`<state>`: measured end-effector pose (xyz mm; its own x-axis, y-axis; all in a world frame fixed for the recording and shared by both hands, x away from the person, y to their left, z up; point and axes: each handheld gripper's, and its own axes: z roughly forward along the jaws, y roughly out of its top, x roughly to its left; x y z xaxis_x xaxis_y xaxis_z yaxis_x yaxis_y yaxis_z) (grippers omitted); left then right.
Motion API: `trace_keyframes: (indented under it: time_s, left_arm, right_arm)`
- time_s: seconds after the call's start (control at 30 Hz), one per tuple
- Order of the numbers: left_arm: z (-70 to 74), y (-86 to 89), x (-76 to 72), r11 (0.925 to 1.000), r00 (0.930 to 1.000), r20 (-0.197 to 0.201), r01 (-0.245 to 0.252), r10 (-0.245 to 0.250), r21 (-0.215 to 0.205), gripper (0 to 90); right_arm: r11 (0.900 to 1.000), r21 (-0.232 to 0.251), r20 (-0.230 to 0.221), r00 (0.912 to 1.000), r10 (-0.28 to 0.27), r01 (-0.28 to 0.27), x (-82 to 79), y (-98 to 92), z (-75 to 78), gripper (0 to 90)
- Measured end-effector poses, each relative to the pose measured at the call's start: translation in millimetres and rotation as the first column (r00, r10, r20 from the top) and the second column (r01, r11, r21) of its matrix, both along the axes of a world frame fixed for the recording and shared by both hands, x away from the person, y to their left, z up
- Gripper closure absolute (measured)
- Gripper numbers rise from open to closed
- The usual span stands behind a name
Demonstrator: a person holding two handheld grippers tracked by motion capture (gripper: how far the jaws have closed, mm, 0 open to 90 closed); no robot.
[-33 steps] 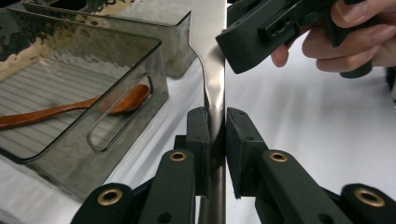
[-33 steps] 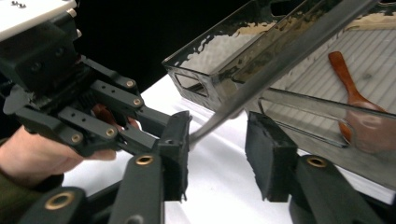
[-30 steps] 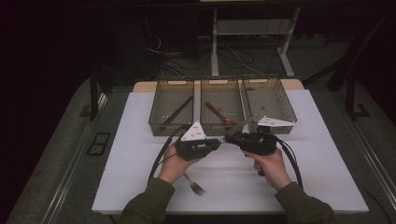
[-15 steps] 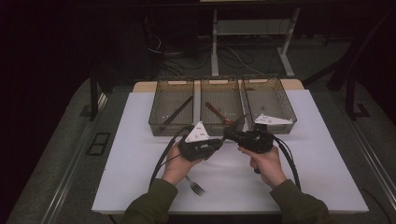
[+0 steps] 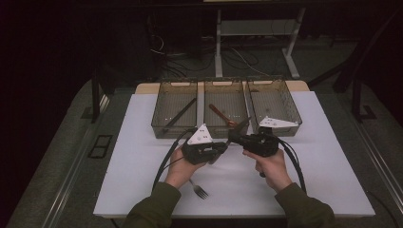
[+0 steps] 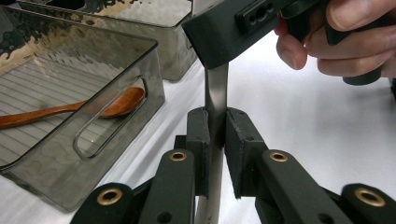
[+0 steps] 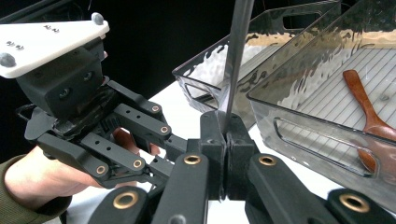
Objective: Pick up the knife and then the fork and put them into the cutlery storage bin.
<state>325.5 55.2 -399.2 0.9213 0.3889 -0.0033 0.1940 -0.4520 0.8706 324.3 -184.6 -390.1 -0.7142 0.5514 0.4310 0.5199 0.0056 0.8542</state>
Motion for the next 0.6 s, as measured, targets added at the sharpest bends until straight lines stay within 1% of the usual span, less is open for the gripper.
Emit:
trace_keyframes:
  time_s: [0.13,0.17,0.23,0.33,0.4,0.47,0.6]
  left_arm:
    - [0.1,0.9,-0.4,0.9999,1.0000,0.004,0.002,-0.002,-0.011,77.9]
    - [0.1,1.6,-0.5,0.9998,1.0000,0.002,-0.002,0.002,-0.021,75.4]
    - [0.5,5.0,0.0,0.9996,1.0000,-0.008,-0.004,0.004,-0.030,70.2]
    - [0.5,12.6,-0.1,0.9987,0.9996,-0.026,-0.011,0.010,-0.051,63.8]
    - [-0.6,18.4,-0.7,0.9986,0.9993,-0.036,-0.009,0.007,-0.052,60.3]
    - [-2.2,24.9,-2.4,0.9979,0.9990,-0.044,-0.011,0.008,-0.063,56.8]
    - [-5.8,39.0,-8.8,0.9979,0.9987,-0.046,-0.022,0.019,-0.062,51.1]
  right_arm:
    - [1.000,-0.002,0.004,1.0000,0.004,-0.004,-0.6,-0.8,1.2,87.5]
    - [1.000,-0.005,0.013,0.9999,0.006,-0.006,-0.5,-1.5,1.5,87.5]
    - [1.000,-0.007,0.015,0.9999,0.006,-0.006,-0.8,-2.9,2.8,87.5]
    - [1.000,-0.015,0.026,0.9996,0.006,-0.006,-1.3,-6.6,4.8,87.5]
    - [1.000,-0.026,0.034,0.9994,0.002,-0.001,-1.2,-9.7,6.1,87.5]
    - [0.999,-0.036,0.035,0.9994,-0.004,0.005,-1.2,-14.0,7.3,87.5]
    - [0.999,-0.046,0.050,0.9986,-0.017,0.019,-0.8,-23.7,10.5,87.5]
